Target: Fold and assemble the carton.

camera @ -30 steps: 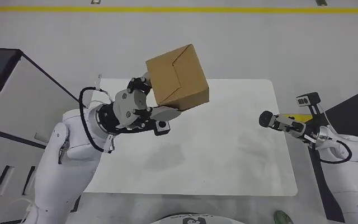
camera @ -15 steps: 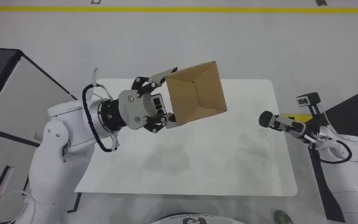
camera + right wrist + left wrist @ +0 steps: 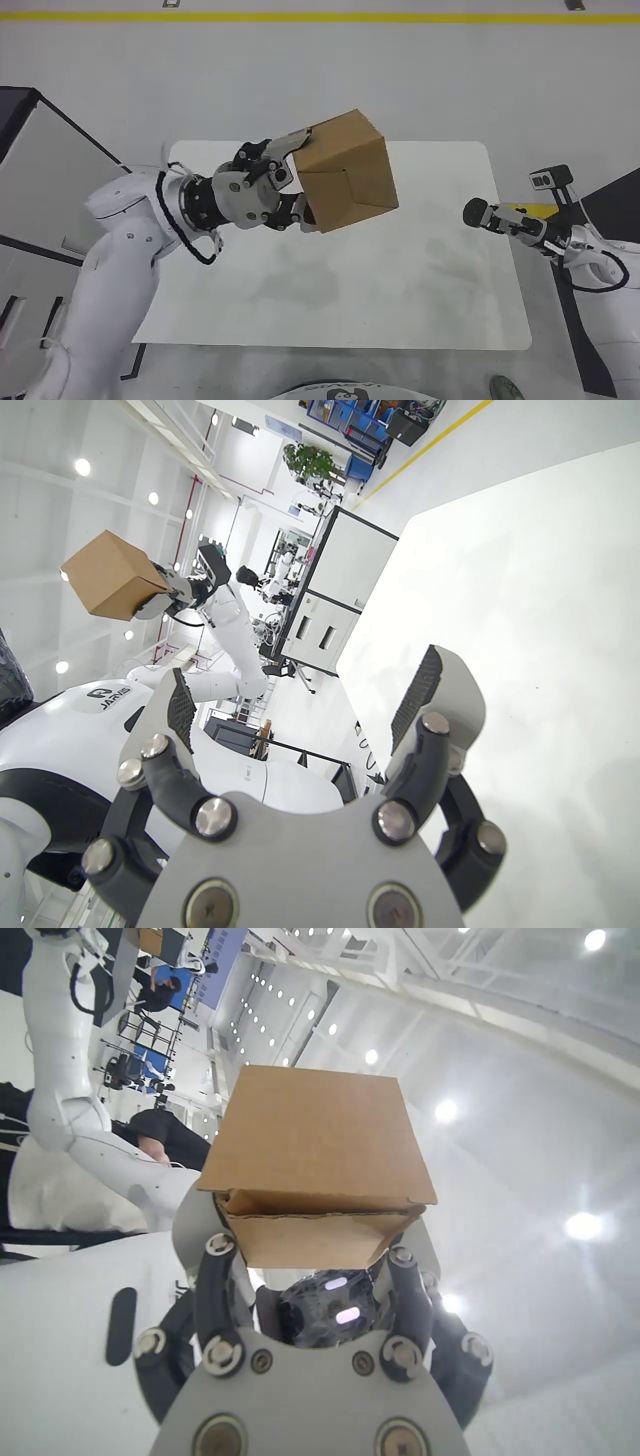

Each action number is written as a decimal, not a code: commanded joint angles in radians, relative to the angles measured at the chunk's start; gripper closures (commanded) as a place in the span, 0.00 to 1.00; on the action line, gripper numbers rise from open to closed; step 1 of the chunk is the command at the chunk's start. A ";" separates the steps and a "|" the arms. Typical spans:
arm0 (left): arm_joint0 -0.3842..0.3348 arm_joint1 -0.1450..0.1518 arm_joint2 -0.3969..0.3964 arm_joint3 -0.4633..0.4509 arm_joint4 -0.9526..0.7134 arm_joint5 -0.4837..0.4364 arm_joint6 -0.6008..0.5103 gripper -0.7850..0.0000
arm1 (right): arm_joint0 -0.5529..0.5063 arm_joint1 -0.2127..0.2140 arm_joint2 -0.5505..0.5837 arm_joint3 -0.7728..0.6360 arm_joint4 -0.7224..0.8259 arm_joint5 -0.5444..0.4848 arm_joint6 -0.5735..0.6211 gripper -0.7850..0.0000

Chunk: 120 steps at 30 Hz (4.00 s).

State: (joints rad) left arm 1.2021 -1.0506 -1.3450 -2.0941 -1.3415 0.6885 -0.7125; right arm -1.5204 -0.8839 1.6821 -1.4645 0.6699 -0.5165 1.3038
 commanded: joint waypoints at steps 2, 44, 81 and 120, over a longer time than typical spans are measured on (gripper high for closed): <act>0.004 0.005 0.004 0.054 0.136 -0.086 -0.146 1.00 | 0.000 0.000 0.000 0.000 0.000 0.000 0.000 0.00; 0.034 -0.032 0.062 0.314 0.034 -0.451 -0.477 1.00 | 0.000 0.000 0.000 0.000 0.000 0.000 0.000 0.00; -0.121 -0.003 0.048 0.333 1.130 -1.464 -0.332 1.00 | 0.000 0.000 0.000 0.000 0.000 0.000 0.000 0.00; -0.065 0.004 0.013 0.140 2.575 -1.695 0.594 1.00 | 0.000 0.000 0.000 0.000 0.000 0.000 0.000 0.00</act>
State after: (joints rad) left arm 1.1388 -1.0474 -1.3309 -1.9429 1.2070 -1.0113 -0.1107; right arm -1.5204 -0.8839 1.6821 -1.4645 0.6699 -0.5165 1.3038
